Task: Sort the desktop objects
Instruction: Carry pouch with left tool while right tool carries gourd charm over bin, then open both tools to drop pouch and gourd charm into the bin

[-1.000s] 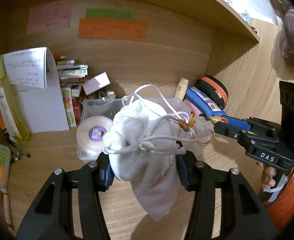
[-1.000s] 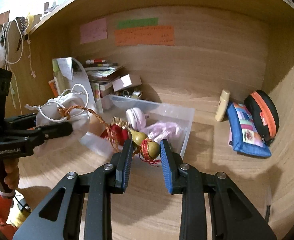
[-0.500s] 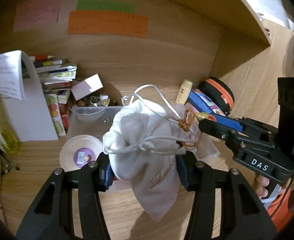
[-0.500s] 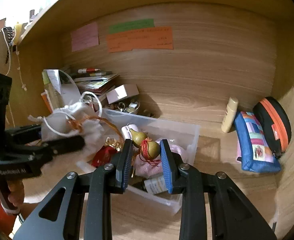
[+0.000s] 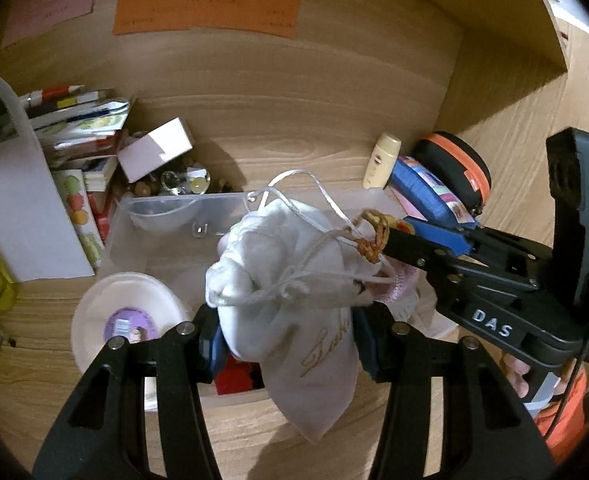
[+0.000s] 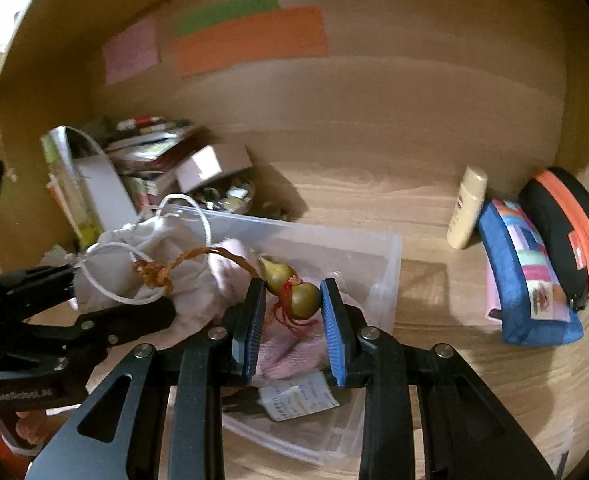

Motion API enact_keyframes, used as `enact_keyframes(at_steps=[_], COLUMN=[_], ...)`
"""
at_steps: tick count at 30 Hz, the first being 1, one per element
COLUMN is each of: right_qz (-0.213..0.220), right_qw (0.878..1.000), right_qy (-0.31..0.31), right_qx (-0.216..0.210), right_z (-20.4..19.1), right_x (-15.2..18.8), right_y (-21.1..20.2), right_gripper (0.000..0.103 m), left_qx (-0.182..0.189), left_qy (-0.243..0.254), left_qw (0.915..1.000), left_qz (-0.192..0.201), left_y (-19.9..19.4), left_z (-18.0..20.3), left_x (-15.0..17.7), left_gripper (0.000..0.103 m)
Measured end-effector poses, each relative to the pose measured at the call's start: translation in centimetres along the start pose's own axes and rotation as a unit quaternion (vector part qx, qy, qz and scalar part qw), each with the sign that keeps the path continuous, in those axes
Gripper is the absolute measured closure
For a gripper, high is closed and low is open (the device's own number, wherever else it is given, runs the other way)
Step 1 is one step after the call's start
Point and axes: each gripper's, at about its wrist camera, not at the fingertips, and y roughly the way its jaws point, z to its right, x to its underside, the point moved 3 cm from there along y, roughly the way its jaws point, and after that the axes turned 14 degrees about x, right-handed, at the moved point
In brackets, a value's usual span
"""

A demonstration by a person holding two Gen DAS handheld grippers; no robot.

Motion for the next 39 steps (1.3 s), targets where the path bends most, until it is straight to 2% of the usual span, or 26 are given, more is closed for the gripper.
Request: enact_keyframes(at_steps=[3, 11, 15, 21, 25, 29, 33, 34, 35, 36, 39], right_qz=[0.005, 0.003, -0.003, 0.002, 0.001, 0.01, 0.025, 0.027, 0.029, 0.031, 0.041], right_qw=[1.0, 1.0, 1.0, 1.0, 1.0, 1.0, 0.999, 0.999, 0.999, 0.999, 0.999], right_qy=[-0.006, -0.011, -0.009, -0.006, -0.004, 0.003, 0.01, 0.012, 0.015, 0.018, 0.019], right_qx=[0.014, 0.02, 0.011, 0.014, 0.013, 0.016, 0.02, 0.019, 0.018, 0.018, 0.022], right_z=[0.1, -0.1, -0.1, -0.1, -0.1, 0.0, 0.3, 0.4, 0.5, 0.5, 0.5], right_x=[0.0, 0.1, 0.2, 0.1, 0.0, -0.1, -0.2, -0.2, -0.1, -0.1, 0.2], right_y=[0.4, 0.7, 0.6, -0.1, -0.6, -1.6, -3.0, -3.3, -3.7, -4.0, -5.3], right_gripper=[0.078, 0.077, 0.068, 0.065, 0.063, 0.053, 0.052, 0.05, 0.047, 0.042, 0.035], left_qx=[-0.011, -0.019, -0.012, -0.004, -0.001, -0.011, -0.026, -0.028, -0.031, -0.033, -0.034], left_qy=[0.015, 0.026, 0.014, 0.006, 0.016, 0.041, 0.059, 0.06, 0.06, 0.06, 0.055], left_qw=[0.9998, 0.9995, 0.9998, 0.9999, 0.9997, 0.9989, 0.9973, 0.9971, 0.9968, 0.9964, 0.9961], left_qz=[-0.002, -0.002, 0.001, 0.013, 0.02, 0.023, 0.035, 0.039, 0.044, 0.051, 0.061], left_y=[0.5, 0.7, 0.4, -0.7, -1.8, -3.0, -4.4, -4.8, -5.2, -5.6, -6.7], left_z=[0.4, 0.6, 0.3, 0.1, 0.9, 2.0, 2.8, 2.9, 2.9, 3.0, 3.0], left_x=[0.2, 0.5, 0.4, 0.1, 0.0, 0.3, 0.7, 0.7, 0.8, 0.8, 1.1], left_gripper=[0.052, 0.05, 0.05, 0.049, 0.039, 0.03, 0.025, 0.02, 0.013, 0.011, 0.009])
